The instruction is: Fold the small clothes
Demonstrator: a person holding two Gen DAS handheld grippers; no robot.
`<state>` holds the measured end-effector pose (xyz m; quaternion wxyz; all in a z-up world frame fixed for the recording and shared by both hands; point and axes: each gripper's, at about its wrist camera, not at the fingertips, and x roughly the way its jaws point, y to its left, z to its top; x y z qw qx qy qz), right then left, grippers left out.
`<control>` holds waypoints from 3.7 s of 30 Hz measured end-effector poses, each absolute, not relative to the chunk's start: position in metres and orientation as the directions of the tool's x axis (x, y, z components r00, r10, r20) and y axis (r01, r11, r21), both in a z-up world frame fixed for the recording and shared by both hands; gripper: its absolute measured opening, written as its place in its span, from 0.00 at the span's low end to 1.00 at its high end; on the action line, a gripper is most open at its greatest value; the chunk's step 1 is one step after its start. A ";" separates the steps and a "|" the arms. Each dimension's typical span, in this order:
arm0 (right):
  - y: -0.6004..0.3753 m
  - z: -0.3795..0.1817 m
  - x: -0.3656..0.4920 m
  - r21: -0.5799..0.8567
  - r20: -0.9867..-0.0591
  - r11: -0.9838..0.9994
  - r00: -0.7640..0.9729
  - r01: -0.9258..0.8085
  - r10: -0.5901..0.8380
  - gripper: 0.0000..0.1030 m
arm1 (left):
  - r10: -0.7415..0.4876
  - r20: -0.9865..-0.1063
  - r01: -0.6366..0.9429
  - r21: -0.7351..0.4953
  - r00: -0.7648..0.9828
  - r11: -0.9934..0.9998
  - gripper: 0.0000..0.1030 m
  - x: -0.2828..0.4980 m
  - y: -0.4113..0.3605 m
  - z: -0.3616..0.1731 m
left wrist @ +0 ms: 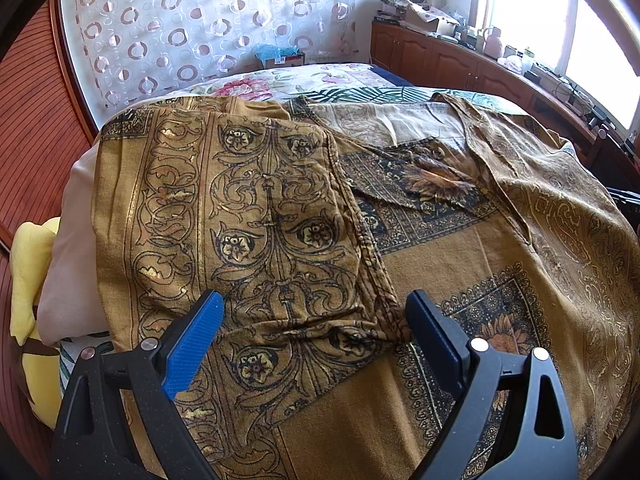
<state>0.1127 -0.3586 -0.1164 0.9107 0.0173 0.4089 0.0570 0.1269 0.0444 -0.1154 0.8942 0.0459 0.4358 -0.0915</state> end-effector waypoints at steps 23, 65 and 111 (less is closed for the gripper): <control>-0.373 -0.107 0.100 0.160 -0.754 0.983 0.632 -0.092 0.182 0.36 | -0.124 -0.788 0.203 0.002 0.603 0.979 0.90 0.127 0.045 -0.115; -0.237 -0.065 0.096 0.028 -0.668 0.907 0.667 -0.420 0.330 0.40 | -0.123 -0.788 0.203 0.002 0.603 0.979 0.90 0.127 0.045 -0.116; -0.249 -0.108 0.211 0.020 -0.751 0.960 0.630 -0.280 0.199 0.47 | -0.026 -0.653 0.032 -0.002 0.757 0.999 0.84 0.149 0.106 -0.053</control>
